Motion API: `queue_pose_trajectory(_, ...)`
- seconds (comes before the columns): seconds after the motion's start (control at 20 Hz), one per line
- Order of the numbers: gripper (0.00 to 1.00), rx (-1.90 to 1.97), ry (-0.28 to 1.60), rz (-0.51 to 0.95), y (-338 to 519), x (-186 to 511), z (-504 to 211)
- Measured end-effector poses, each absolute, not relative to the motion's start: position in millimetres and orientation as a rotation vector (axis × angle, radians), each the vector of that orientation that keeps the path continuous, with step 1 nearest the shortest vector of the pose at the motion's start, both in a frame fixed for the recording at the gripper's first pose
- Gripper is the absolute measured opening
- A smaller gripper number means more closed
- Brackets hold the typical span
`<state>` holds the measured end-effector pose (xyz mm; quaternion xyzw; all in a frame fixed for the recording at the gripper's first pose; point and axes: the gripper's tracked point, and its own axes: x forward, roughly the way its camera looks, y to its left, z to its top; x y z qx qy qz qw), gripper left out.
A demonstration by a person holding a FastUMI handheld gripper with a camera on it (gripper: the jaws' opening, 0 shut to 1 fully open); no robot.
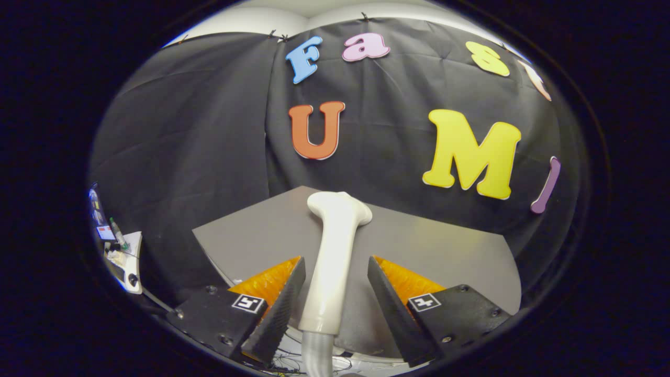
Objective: Iron the clothes twice with a garment steamer, once on the left side and once on the right side.
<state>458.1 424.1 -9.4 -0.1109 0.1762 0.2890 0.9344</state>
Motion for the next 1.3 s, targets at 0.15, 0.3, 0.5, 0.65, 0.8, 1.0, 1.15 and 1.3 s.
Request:
queue_pose_trajectory(0.15, 0.72, -0.239, 0.428, 0.597, 428, 465, -24)
queue_pose_trajectory(0.3, 0.63, -0.171, 0.462, 0.617, 434, 458, -23)
queue_pose_trajectory(0.5, 0.47, -0.072, 0.497, 0.622, 437, 456, -20)
queue_pose_trajectory(0.65, 0.38, -0.021, 0.488, 0.632, 429, 444, -14)
queue_pose_trajectory(0.8, 0.38, 0.003, 0.433, 0.631, 411, 424, 3)
queue_pose_trajectory(1.0, 0.38, 0.068, 0.344, 0.606, 373, 393, 46)
queue_pose_trajectory(1.15, 0.38, 0.123, 0.276, 0.564, 332, 376, 80)
queue_pose_trajectory(1.3, 0.38, 0.177, 0.222, 0.493, 282, 364, 110)
